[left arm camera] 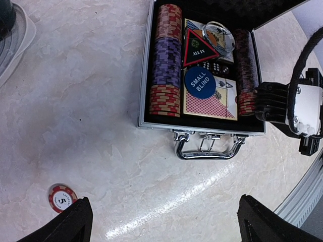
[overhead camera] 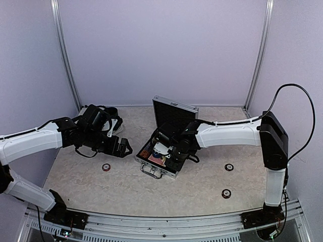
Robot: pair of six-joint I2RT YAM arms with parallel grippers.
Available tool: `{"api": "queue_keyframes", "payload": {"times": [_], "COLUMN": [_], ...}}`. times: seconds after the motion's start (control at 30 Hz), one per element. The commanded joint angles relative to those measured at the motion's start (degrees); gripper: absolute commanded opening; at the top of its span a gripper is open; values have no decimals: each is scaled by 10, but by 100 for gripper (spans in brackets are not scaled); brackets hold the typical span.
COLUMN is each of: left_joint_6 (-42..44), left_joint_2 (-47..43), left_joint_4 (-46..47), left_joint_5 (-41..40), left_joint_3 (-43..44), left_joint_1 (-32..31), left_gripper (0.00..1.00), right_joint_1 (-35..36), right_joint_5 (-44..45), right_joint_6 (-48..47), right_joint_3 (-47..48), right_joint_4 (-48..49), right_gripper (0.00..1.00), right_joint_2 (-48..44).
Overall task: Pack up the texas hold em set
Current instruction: Place the poker chips pile in the slot.
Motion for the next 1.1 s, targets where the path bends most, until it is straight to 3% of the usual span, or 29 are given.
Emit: {"api": "queue_keyframes", "payload": {"times": [0.0,0.4,0.8,1.07], "left_joint_6": [5,7,3,-24], "left_joint_2": [5,6,14,18], "left_joint_4": [11,10,2,-1], "left_joint_5": [7,4,-22,-56], "left_joint_3": [-6,-6,-4,-9], "left_joint_1": [4,4,5,26], "left_gripper": [99,99,99,99], "right_joint_1": [3,3,3,3], "right_joint_5": [31,31,-37,-21], "right_joint_6": [-5,-6,-8,-2], "right_joint_3": [15,11,2,1], "right_joint_4": [-10,-14,6,8], "right_gripper": [21,21,24,27], "right_joint_2": [2,7,-21,-39]}}
